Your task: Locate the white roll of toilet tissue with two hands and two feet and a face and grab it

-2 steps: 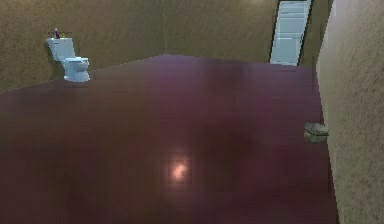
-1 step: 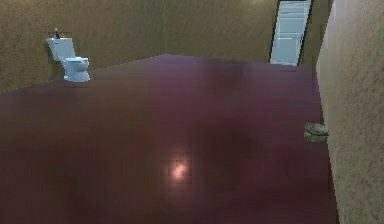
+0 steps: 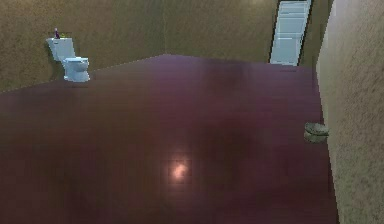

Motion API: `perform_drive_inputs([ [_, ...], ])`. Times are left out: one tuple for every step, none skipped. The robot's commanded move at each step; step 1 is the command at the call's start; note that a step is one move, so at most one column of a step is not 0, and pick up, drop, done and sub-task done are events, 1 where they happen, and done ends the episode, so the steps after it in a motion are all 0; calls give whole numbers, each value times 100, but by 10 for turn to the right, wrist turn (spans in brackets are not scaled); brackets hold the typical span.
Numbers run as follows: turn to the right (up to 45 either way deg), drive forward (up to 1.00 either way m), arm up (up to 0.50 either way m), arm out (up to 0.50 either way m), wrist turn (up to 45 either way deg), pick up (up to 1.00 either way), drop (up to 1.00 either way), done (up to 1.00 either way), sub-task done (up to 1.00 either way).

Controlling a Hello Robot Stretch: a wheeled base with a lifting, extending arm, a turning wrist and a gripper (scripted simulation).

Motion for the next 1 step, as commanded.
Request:
perform_drive_inputs([
  [0, 0, 0, 0, 450, 0, 0, 0, 0],
])
